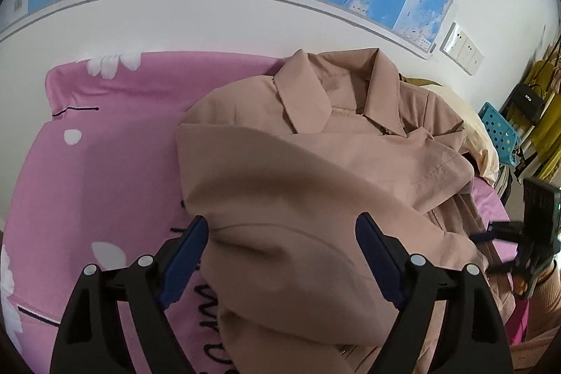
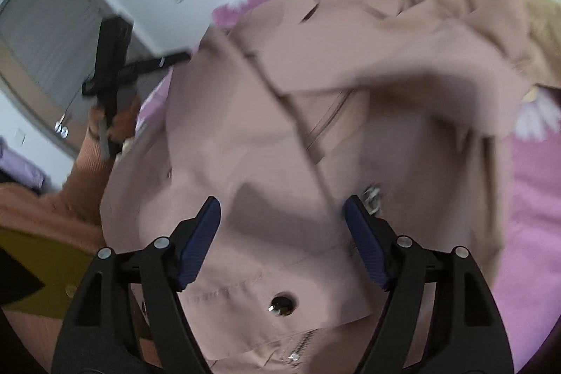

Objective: Fold large clothes

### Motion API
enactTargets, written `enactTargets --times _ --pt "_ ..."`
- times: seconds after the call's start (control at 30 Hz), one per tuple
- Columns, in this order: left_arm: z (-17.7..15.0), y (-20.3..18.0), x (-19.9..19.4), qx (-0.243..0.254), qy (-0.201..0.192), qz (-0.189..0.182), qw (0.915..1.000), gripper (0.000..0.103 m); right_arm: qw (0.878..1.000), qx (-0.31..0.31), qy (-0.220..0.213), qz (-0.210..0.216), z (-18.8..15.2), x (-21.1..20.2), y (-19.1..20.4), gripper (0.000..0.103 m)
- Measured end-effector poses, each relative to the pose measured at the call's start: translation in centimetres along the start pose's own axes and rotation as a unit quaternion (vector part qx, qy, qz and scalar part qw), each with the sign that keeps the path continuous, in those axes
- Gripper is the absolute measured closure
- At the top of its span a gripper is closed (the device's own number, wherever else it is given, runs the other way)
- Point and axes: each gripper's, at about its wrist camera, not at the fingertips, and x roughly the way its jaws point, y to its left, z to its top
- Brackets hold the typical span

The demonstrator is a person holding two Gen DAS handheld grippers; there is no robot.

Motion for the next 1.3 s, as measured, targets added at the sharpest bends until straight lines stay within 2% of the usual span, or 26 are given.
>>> enactTargets --times 0.03,0.07,0.1,0.2,0.27,0.33,0.43,0.53,0.57,0.63,0.7,0.77,0.83,0.87,0.9,0.97,1.07,1.17,1.23,1.27,1.3 --pt "0.0 -0.2 0.0 0.003 -0.001 0.0 1.0 0.021 1.0 -0.009 0.009 -0.006 0.1 0.6 0.3 0.04" --pt "0.1 -0.4 0.1 0.006 -0.002 -0.001 1.0 0.021 1.0 -0.018 0.014 -0.013 0.1 0.9 0.5 0.059" --pt "0.1 -0.6 0.2 0.007 -0.002 0.001 1.0 0.021 1.0 -0.022 0.016 -0.013 0.2 0.9 0.9 0.084" --pt "0.2 -1.0 0.1 0.01 -0.006 0.01 0.9999 0.021 0.998 -0.044 -0.006 -0.038 1.5 -0.6 1.6 0.095" --pt "0.7 -1.4 -0.6 -0.001 -0.014 0.007 0.9999 0.021 0.995 -0.06 -0.043 -0.068 3.6 -2.7 1.7 0.095" --pt "1.6 -2.3 -1.9 -0.007 -0.037 -0.006 0.9993 0.021 0.983 -0.082 -0.088 -0.138 6.1 -5.5 1.9 0.095" --pt "3.1 -4.4 -2.9 0.014 -0.066 0.018 0.9975 0.021 0.97 -0.098 -0.131 -0.181 9.6 -8.2 1.1 0.095" --pt "3.6 -6.1 -1.6 0.054 -0.063 0.03 0.9961 0.021 0.969 -0.07 -0.121 -0.204 12.1 -7.5 -2.0 0.093" --pt "3.5 -6.5 -0.6 0.062 -0.052 0.04 0.9959 0.021 0.971 -0.061 -0.105 -0.207 12.5 -6.5 -3.2 0.093" --pt "3.2 -6.7 1.6 0.078 -0.023 0.053 0.9953 0.021 0.967 -0.05 -0.084 -0.237 12.7 -4.1 -5.1 0.09" --pt "2.7 -6.5 3.7 0.087 0.006 0.068 0.9939 0.021 0.967 -0.034 -0.06 -0.243 12.4 -1.8 -7.0 0.087" --pt "2.2 -5.7 6.2 0.083 0.042 0.091 0.9915 0.023 0.966 -0.027 -0.061 -0.251 12.0 -0.8 -7.6 0.083" --pt "2.0 -4.6 7.9 0.071 0.07 0.103 0.9897 0.023 0.963 -0.02 -0.072 -0.259 11.6 -0.9 -7.6 0.065" --pt "2.0 -4.4 8.2 0.067 0.073 0.105 0.9895 0.023 0.961 -0.02 -0.086 -0.263 11.3 -1.5 -7.2 0.051" --pt "2.1 -4.3 8.1 0.065 0.071 0.105 0.9898 0.023 0.958 -0.023 -0.102 -0.265 11.0 -2.4 -6.8 0.048" --pt "2.4 -4.2 7.5 0.06 0.064 0.097 0.9914 0.023 0.957 -0.024 -0.126 -0.259 10.3 -4.0 -6.0 0.047" --pt "2.7 -4.2 6.6 0.062 0.048 0.08 0.9937 0.023 0.963 -0.021 -0.152 -0.223 9.3 -5.9 -5.2 0.047" --pt "2.7 -4.4 7.7 0.073 0.06 0.098 0.9907 0.023 0.965 -0.036 -0.135 -0.221 8.2 -5.0 -4.5 0.05" --pt "2.5 -4.7 8.6 0.078 0.066 0.108 0.9889 0.022 0.958 -0.046 -0.109 -0.261 8.2 -3.0 -4.9 0.061" --pt "2.5 -4.7 8.9 0.081 0.067 0.111 0.9883 0.021 0.956 -0.043 -0.096 -0.273 8.4 -1.9 -5.4 0.074" --pt "2.7 -4.7 9.1 0.081 0.066 0.114 0.988 0.021 0.958 -0.035 -0.089 -0.27 8.6 -1.4 -6.2 0.082"
